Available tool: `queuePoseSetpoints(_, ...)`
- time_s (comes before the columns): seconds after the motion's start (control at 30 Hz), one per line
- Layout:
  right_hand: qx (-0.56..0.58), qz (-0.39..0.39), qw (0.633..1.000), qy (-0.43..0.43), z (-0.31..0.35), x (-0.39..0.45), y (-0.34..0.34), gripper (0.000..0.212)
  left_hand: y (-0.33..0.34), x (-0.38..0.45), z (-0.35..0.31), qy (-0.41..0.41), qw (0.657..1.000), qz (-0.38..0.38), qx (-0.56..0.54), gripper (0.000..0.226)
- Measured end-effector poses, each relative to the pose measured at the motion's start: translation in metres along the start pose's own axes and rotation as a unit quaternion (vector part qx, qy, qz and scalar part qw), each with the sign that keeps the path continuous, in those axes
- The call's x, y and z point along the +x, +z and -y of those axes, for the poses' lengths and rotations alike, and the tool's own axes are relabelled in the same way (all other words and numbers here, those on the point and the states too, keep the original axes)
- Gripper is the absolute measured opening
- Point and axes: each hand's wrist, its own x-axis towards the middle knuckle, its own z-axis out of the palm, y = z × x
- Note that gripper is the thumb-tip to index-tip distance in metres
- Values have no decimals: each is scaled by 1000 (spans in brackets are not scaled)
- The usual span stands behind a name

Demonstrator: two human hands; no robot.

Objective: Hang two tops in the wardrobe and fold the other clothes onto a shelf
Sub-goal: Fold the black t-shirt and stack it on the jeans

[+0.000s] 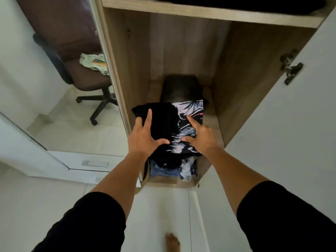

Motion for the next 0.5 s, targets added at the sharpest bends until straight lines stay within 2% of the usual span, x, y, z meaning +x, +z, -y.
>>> queuePoseSetpoints(0.33, 2, -34, 999, 4, -72, 108, 66, 82, 104, 125, 9, 19, 998, 55, 1, 123)
queuePoseSetpoints(0.5, -97, -14, 993, 61, -116, 145, 111, 78, 169, 154, 16, 28, 995, 96, 2, 128)
